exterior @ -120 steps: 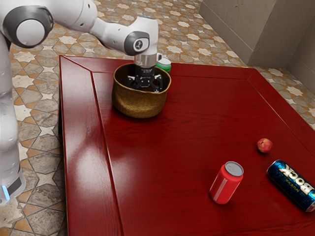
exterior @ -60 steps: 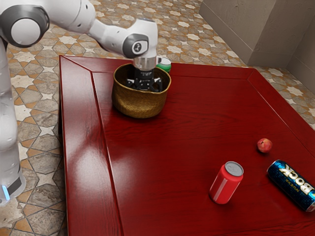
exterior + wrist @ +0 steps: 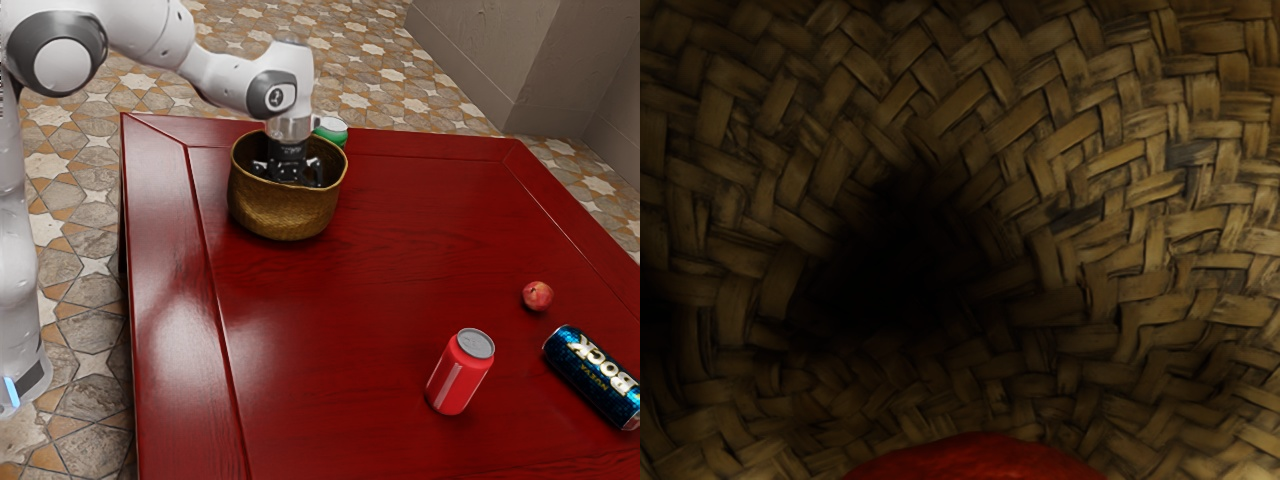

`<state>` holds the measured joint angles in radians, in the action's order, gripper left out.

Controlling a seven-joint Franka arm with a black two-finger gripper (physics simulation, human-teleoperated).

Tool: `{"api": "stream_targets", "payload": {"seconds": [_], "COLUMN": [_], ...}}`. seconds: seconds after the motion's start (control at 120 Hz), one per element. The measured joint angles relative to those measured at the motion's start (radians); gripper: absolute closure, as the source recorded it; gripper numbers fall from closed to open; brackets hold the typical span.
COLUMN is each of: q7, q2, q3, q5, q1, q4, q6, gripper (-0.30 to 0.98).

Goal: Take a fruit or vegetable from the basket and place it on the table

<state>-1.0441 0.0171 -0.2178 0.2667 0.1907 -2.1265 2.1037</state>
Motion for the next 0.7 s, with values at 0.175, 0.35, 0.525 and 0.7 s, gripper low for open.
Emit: {"api": "stream_targets", "payload": {"seconds": [0.175,0.35,0.525,0.7], "q7": [-0.001,-0.002,-0.004,-0.004], "q2": [-0.016,-0.015,-0.010,-0.006], "q3": [0.002,0.002,0.001,0.000], "q5": [0.009,0.012,0.012,0.016], "q1": [0.004,0.018,0.022,0.023], "q4": [0.000,0.002,0.002,0.003], "q6": [0.009,0.014,0.016,0.017], "gripper": [-0.01,0.12,0.21,0.13]}}
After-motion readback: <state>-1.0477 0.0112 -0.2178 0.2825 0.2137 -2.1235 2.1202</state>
